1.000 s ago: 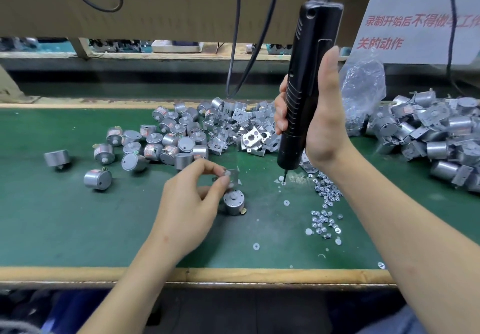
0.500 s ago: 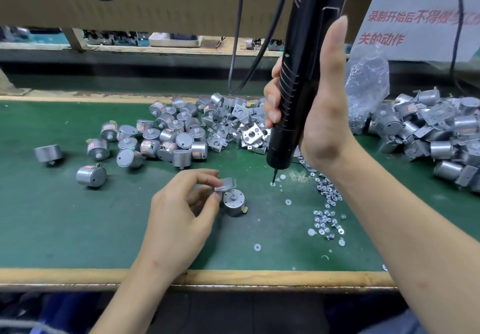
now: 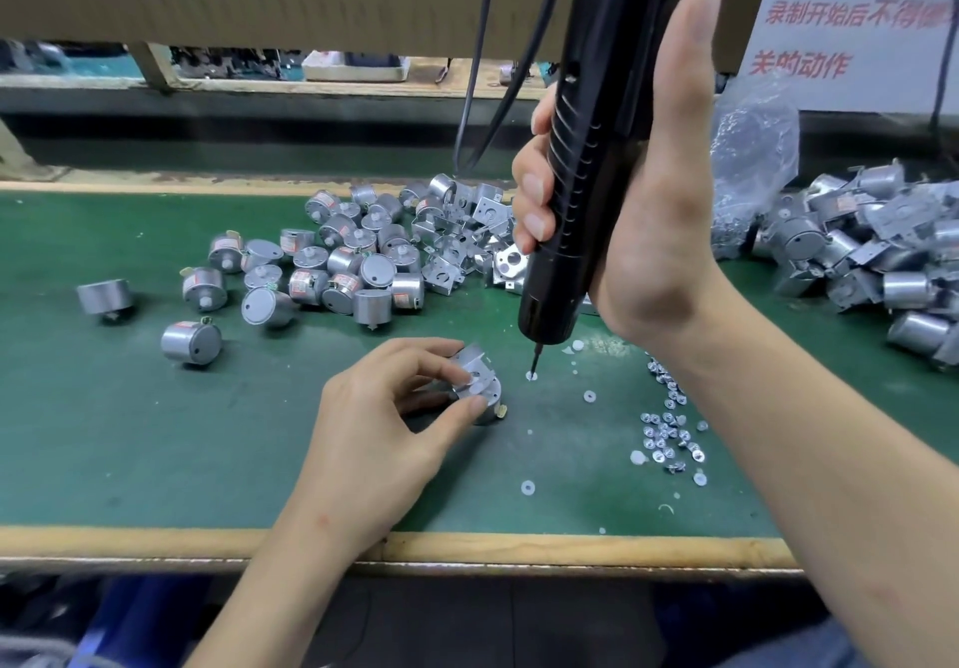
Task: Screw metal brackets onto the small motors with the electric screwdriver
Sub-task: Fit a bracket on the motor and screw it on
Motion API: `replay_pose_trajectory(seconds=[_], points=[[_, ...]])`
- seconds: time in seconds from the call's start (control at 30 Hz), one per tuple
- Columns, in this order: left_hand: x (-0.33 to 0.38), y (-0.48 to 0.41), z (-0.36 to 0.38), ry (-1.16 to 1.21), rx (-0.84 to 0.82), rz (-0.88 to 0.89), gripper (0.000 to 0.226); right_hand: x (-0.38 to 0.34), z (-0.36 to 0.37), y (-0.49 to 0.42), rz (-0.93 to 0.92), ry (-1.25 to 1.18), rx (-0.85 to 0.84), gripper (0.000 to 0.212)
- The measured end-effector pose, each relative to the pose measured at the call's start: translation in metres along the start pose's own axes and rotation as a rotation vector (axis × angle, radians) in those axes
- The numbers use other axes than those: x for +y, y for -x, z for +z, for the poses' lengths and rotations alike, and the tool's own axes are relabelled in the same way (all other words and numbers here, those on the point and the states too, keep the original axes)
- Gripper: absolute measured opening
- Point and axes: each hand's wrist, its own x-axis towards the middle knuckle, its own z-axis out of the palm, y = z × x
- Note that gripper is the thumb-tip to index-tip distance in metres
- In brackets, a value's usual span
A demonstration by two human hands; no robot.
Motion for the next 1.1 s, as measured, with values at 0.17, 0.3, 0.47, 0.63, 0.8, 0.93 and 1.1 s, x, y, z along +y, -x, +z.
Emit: replay_pose_trajectory(seconds=[0.17, 0.3, 0.47, 0.63, 0.8, 0.93, 1.1], points=[[-0.001, -0.002, -0.002, -0.046, -0.038, 0.051, 0.025, 0.0, 0.003, 0.002, -0.014, -0.009, -0.004, 0.063], [0.0, -0.001, -0.002, -0.058, -0.063, 0.093, 0.031, -0.001, 0.006, 0.003, -0.012, -0.035, -0.019, 0.064], [-0.002, -0.001, -0.003, -0.082, -0.072, 0.108, 0.04, 0.004, 0.013, 0.005, -0.027, -0.01, -0.01, 0.065], [0.001, -0.001, -0.002, -0.1, -0.062, 0.128, 0.038, 0.012, 0.019, 0.007, -0.033, -0.015, 0.005, 0.064], [0.003, -0.001, -0.002, -0.11, -0.067, 0.143, 0.035, 0.018, 0.021, 0.009, -0.045, -0.014, 0.003, 0.063], [0.003, -0.001, -0.002, -0.139, -0.072, 0.136, 0.034, 0.021, 0.023, 0.01, -0.055, -0.036, 0.017, 0.063], [0.004, -0.001, -0.001, -0.145, -0.072, 0.114, 0.039, 0.024, 0.024, 0.011, -0.054, -0.032, 0.034, 0.063]])
